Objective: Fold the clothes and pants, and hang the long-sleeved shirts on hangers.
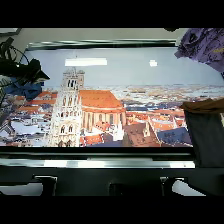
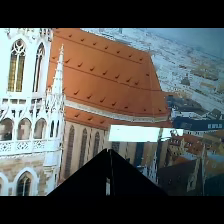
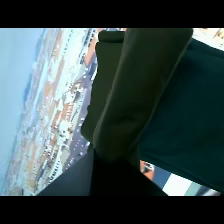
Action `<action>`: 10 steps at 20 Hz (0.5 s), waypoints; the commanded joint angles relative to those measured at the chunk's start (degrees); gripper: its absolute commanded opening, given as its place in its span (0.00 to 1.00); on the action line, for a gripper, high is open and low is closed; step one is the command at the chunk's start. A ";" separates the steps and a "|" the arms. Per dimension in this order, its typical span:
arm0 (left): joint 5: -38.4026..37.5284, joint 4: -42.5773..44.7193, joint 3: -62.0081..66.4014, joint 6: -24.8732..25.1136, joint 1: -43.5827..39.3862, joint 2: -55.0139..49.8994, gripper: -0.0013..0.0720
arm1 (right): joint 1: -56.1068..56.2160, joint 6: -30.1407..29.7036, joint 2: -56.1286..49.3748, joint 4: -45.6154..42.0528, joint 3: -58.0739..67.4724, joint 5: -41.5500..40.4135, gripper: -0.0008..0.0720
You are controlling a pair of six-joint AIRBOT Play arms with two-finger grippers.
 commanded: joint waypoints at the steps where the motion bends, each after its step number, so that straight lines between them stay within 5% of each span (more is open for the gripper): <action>1: -0.20 0.00 0.00 0.04 0.04 -0.02 0.04 | 0.13 1.09 0.37 -7.08 -0.83 8.61 0.05; 5: -0.17 0.00 0.00 0.04 0.07 -0.04 0.04 | 0.13 1.07 2.47 -12.72 -8.63 13.33 0.05; 10: -0.20 0.00 0.00 0.09 0.04 -0.04 0.04 | 0.07 1.29 7.91 -19.91 -20.70 9.14 0.05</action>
